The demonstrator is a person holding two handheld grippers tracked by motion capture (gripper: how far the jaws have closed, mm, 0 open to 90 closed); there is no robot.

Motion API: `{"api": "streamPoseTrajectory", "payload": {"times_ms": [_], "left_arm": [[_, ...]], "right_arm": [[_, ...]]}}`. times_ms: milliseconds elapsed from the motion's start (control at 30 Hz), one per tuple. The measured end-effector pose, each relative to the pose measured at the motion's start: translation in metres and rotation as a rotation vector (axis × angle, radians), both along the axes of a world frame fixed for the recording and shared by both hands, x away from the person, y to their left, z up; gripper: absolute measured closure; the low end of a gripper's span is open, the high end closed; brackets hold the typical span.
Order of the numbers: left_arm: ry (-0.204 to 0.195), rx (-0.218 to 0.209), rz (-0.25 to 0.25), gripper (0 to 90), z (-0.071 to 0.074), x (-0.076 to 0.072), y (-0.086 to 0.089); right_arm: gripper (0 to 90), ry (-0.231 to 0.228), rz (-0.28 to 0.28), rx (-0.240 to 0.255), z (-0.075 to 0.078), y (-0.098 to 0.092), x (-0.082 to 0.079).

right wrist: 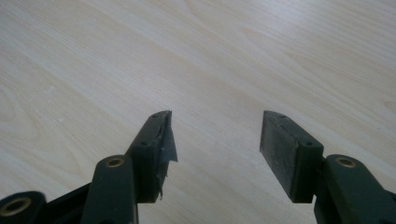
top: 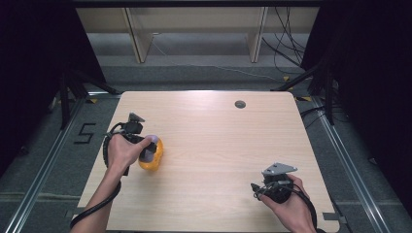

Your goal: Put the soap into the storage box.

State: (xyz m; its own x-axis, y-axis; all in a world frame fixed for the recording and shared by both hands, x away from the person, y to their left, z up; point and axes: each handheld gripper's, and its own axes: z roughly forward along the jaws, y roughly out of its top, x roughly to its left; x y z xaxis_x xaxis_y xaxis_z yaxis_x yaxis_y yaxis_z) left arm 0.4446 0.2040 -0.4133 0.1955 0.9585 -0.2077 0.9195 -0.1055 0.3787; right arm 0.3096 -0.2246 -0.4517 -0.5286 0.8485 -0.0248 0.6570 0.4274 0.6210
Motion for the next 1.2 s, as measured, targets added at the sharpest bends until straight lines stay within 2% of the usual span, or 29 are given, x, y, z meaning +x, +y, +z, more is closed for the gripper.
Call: {"api": "streamPoseTrajectory", "payload": {"times_ms": [33,133,333,433,600,733,1033,1200], "left_arm": [[-0.010,0.005,0.006,49.3,-0.002,0.001,-0.001],[0.002,0.012,0.002,49.2,-0.005,0.004,-0.003],[-0.003,0.015,0.013,49.2,-0.009,0.007,-0.006],[0.007,0.028,0.006,49.2,-0.010,0.009,-0.006],[0.000,0.043,0.008,49.2,-0.013,0.010,-0.007],[0.003,0.040,0.012,49.2,-0.015,0.011,-0.006],[0.023,0.053,0.004,49.2,-0.022,0.012,-0.004],[0.030,0.075,-0.008,49.1,-0.030,0.011,-0.006]], "right_arm": [[44.2,-0.001,-0.001,-0.001,0.000,0.000,0.000],[44.2,0.003,-0.002,0.001,0.000,0.000,0.000],[44.1,0.005,-0.002,0.001,0.000,0.000,-0.001],[44.1,0.000,-0.003,0.002,0.000,0.000,-0.001],[44.1,0.000,-0.003,0.004,0.000,0.000,-0.001],[44.0,0.001,-0.003,0.003,0.000,0.000,-0.001],[44.0,0.005,0.000,-0.002,0.000,0.001,-0.001],[44.0,0.008,0.003,-0.002,0.000,0.001,0.000]]}}
